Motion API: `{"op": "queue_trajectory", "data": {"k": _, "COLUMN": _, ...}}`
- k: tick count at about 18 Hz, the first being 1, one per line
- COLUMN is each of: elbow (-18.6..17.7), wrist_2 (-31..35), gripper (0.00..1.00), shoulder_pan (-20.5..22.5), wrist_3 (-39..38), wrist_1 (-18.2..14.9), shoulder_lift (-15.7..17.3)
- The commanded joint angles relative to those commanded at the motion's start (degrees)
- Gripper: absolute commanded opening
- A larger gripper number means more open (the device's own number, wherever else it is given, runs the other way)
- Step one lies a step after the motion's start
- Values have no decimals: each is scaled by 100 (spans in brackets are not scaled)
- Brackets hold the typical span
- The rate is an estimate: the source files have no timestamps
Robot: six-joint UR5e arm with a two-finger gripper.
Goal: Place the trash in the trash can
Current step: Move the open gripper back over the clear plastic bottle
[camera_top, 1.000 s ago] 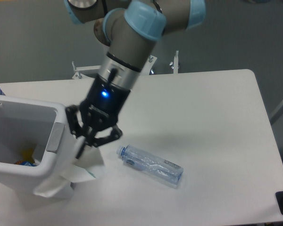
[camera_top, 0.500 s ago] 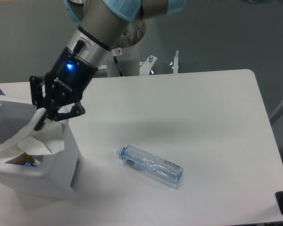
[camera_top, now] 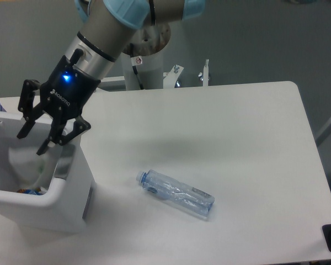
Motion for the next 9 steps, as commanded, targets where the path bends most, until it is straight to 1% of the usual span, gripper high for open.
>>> {"op": "queue_trajectory", "data": {"k": 2, "elbow": 299, "wrist_2": 52, "gripper": 100, "shoulder_pan": 79, "wrist_3": -53, "wrist_1": -18, "shoulder_lift": -193}}
{"op": "queue_trajectory", "data": {"k": 3, "elbow": 457, "wrist_2": 183, "gripper": 100, "shoulder_pan": 149, "wrist_3": -114, "wrist_1": -18, "shoulder_lift": -307}}
{"op": "queue_trajectory", "data": {"k": 4, "elbow": 624, "wrist_2": 393, "gripper": 100, "shoulder_pan": 185, "wrist_3": -236, "wrist_1": -26, "shoulder_lift": -404}}
{"op": "queue_trajectory", "data": {"k": 7, "elbow": 1213, "wrist_2": 1333, "gripper": 100, "shoulder_pan": 264, "wrist_3": -789, "wrist_1": -70, "shoulder_lift": -703}}
{"op": "queue_trajectory", "data": {"k": 8, "elbow": 1310, "wrist_2": 1562, "gripper": 100, "shoulder_pan": 273, "wrist_3": -913, "wrist_1": -79, "shoulder_lift": -747}}
{"op": "queue_trajectory", "data": {"k": 9, "elbow": 1328, "wrist_2": 1669, "gripper": 100, "shoulder_pan": 299, "wrist_3": -949, "wrist_1": -105, "shoulder_lift": -757}}
